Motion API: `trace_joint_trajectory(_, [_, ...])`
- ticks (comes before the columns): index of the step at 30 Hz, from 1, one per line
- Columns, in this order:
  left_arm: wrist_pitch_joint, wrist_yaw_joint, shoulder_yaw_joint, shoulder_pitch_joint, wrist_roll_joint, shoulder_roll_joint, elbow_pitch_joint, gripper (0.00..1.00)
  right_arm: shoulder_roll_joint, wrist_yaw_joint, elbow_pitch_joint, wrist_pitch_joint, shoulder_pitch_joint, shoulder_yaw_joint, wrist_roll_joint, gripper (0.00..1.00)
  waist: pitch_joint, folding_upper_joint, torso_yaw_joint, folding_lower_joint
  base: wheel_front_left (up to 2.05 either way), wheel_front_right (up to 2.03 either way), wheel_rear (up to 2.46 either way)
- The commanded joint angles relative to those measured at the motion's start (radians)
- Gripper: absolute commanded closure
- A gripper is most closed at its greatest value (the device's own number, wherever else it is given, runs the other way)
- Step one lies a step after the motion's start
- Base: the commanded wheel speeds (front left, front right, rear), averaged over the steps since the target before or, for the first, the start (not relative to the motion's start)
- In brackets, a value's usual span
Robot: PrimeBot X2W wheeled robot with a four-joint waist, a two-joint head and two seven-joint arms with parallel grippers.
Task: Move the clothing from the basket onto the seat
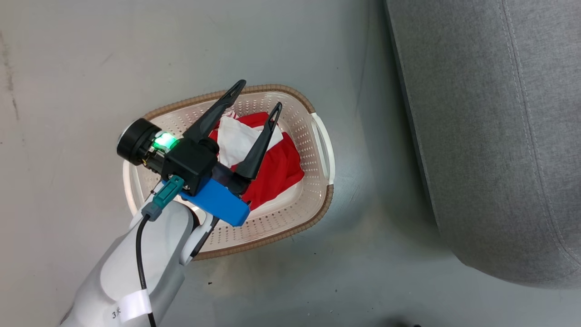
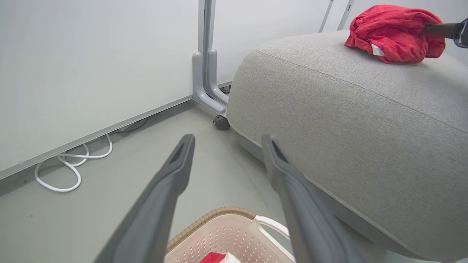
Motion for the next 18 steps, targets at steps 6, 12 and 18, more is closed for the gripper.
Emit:
trace_joint_trajectory(6, [-0.003,-0.002,0.015,0.016,-0.008,-0.015,0.008,0.0,-0.012,0.0,0.014,-0.018,0.0,0.02,-0.015,0.0,-0.029,0.0,0.002,-0.0001,0.0,0.0,0.0])
trace_joint_trajectory(12, [-0.003,-0.005,0.025,0.037,-0.017,-0.04,0.02,0.0,-0.026,0.0,0.009,-0.027,0.036,0.062,-0.028,0.0,-0.083,0.0,0.013,-0.0001,0.0,0.0,0.0])
trace_joint_trajectory(18, [-0.003,-0.007,0.046,0.092,-0.037,-0.06,0.045,0.0,-0.005,0.0,-0.02,-0.031,0.092,0.126,-0.038,0.0,-0.185,0.0,0.024,-0.0001,0.0,0.0,0.0])
